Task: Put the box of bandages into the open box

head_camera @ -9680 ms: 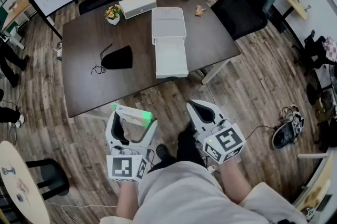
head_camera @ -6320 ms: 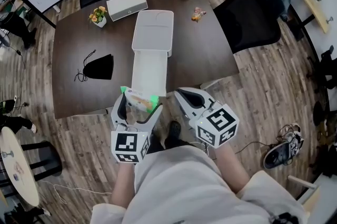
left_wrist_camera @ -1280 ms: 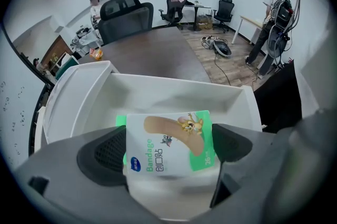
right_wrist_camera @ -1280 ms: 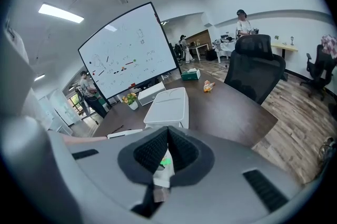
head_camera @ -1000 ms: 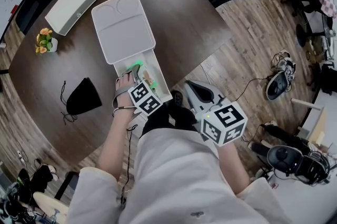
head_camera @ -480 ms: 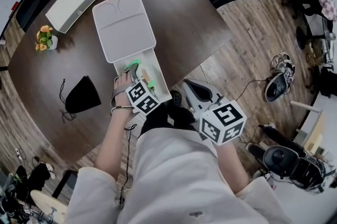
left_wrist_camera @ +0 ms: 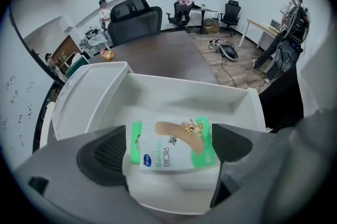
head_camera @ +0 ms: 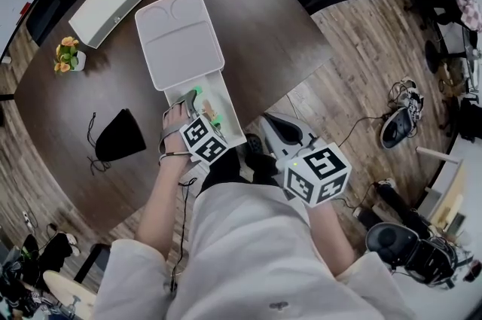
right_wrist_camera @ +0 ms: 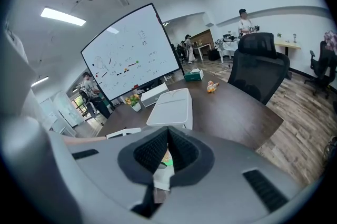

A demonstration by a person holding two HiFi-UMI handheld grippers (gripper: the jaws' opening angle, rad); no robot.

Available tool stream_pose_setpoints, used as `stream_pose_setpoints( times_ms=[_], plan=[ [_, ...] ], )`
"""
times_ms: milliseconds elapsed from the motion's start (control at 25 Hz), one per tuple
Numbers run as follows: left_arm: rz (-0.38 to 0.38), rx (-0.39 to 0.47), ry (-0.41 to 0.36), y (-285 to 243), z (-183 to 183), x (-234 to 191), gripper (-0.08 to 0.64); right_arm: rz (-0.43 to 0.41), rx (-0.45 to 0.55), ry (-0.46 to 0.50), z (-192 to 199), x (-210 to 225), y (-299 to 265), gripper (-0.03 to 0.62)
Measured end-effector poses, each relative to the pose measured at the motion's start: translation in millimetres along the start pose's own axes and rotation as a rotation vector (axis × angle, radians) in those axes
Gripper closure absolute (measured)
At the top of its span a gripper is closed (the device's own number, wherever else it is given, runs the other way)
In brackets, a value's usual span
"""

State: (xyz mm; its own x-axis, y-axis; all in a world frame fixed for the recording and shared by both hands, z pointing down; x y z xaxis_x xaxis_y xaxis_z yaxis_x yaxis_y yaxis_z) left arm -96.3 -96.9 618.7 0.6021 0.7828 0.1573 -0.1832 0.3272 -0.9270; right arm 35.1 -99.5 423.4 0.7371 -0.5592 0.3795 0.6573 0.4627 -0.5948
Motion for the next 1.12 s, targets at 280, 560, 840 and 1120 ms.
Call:
stream_pose_setpoints(
  times_ms=[280, 560, 840, 1120],
  plan=[
    [-0.041, -0.023, 0.009, 11, 2, 2, 0.064, -0.044, 0.014, 0.032, -6, -3, 3, 0.588],
    [-0.110, -0.021, 0.102, 26, -1, 8, 0.064, -0.110, 0.011, 0.077, -10, -3, 10, 0.588],
    [-0.177, -0.017, 0.177, 41, -4, 27, 0.066, -0.184, 0.002, 0.131, -5, -4, 27, 0.588],
    [-0.241, -0.026, 0.275, 58, -7, 52, 0.066, -0.245, -0.013, 0.163, 6, 4, 46, 0.588]
  ],
)
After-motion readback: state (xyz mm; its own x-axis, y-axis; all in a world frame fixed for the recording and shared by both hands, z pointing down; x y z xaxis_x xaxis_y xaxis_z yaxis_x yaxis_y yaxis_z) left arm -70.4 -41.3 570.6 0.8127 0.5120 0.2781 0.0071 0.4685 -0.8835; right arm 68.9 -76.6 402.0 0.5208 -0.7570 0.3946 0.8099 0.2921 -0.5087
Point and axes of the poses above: the fingertips, and each gripper's own axes: y backward along the fingers, x to its right, z out of its underside, the point moved 4 cm from there along y, backward along the fingers, and after that the axes turned 2 degrees about -z, right-handed, at the moved point
